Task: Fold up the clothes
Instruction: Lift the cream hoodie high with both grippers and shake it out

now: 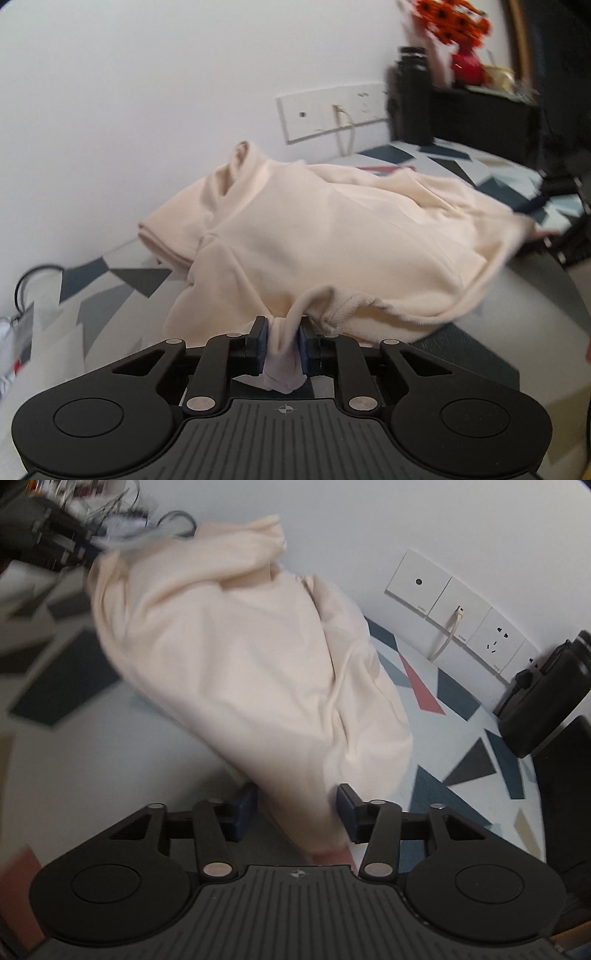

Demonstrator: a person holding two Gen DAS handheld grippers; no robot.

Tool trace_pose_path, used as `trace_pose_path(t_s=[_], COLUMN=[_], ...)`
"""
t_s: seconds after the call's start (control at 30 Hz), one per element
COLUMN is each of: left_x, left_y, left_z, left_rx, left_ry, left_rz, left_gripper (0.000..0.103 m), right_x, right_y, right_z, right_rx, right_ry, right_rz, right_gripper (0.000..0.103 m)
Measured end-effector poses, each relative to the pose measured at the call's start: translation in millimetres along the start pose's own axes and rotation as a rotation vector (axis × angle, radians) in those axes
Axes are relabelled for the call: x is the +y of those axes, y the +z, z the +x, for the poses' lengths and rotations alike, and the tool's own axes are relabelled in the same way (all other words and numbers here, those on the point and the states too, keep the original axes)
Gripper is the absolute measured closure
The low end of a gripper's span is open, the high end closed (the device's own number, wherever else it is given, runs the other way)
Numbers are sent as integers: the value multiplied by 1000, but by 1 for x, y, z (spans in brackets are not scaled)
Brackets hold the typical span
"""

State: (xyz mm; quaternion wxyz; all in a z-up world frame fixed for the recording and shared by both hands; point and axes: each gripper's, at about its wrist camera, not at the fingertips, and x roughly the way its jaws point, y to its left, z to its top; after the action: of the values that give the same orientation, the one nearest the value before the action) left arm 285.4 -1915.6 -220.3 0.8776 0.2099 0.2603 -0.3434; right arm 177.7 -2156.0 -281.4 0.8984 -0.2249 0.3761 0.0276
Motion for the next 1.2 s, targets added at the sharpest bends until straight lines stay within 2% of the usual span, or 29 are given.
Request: trace_pose_path(t_s=[0.07, 0.1, 0.13, 0.17, 0.3, 0.37, 0.4, 0.43, 0.5, 0.73, 0.8, 0.83, 0.9, 0.97, 1.2], left_x=[-5, -9, -14, -16, -15, -17, -19, -22, -26, 14, 25, 29, 32, 31, 2], left_y=[-1, -2, -5, -7, -17, -22, -22, -21, -14, 38, 52, 56, 56, 48, 11], left_z=[6, 8, 9, 10, 19, 20, 20, 19, 11, -47, -60, -63, -63, -52, -3], left_rx=[13, 9, 1, -11, 13, 12, 16, 24, 5, -217, -257, -263, -249, -194, -30], left_ry=[26, 51, 80, 95, 47, 35, 17, -7, -17, -3, -6, -7, -12, -35, -64], left_rz=[29, 58, 91, 113, 110, 133, 149, 166, 182, -82, -118, -117, -102, -86, 38], left_gripper=[69, 48, 33, 32, 33, 40, 63, 89, 91, 93, 92, 92, 92, 92, 90], right_x=[-3, -5, -7, -9, -10, -12, -14, -17, -23, -69, -82, -84, -88, -87, -68], right_y=[-1, 0, 2, 4, 12, 15, 16, 18, 21, 64, 78, 82, 90, 93, 60], right_z=[1, 4, 7, 10, 22, 26, 27, 26, 18, -35, -49, -52, -58, -58, -22], right_rx=[-16, -17, -20, -27, -43, -42, -38, -39, -58, -284, -364, -371, -385, -370, -182], right_ry=[-17, -24, -30, -36, -42, -22, -19, -21, -34, -157, -174, -173, -170, -173, -152], right_rz=[-4, 5, 13, 20, 40, 67, 84, 107, 148, 371, 424, 437, 464, 459, 436], right_gripper=[50, 50, 50, 50, 54, 71, 74, 80, 83, 87, 88, 88, 88, 88, 89])
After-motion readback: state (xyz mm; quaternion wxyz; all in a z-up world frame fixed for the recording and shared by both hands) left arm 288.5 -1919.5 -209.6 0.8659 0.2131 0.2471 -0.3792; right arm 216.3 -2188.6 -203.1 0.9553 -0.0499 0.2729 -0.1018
